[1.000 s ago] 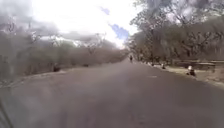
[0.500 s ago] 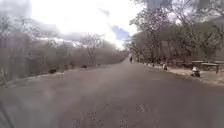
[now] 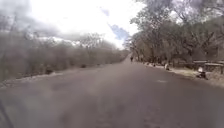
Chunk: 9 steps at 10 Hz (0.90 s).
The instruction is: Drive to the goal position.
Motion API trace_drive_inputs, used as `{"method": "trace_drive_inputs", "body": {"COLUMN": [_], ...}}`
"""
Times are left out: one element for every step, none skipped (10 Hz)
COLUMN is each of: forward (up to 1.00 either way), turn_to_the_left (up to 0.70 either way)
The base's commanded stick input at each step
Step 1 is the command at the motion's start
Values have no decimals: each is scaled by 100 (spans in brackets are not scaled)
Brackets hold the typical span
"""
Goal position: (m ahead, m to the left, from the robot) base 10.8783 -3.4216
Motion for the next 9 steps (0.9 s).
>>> {"method": "trace_drive_inputs", "body": {"forward": [70,70,70,70,70,70,70,70,70], "turn_to_the_left": [0,0,0,0,0,0,0,0,0]}}
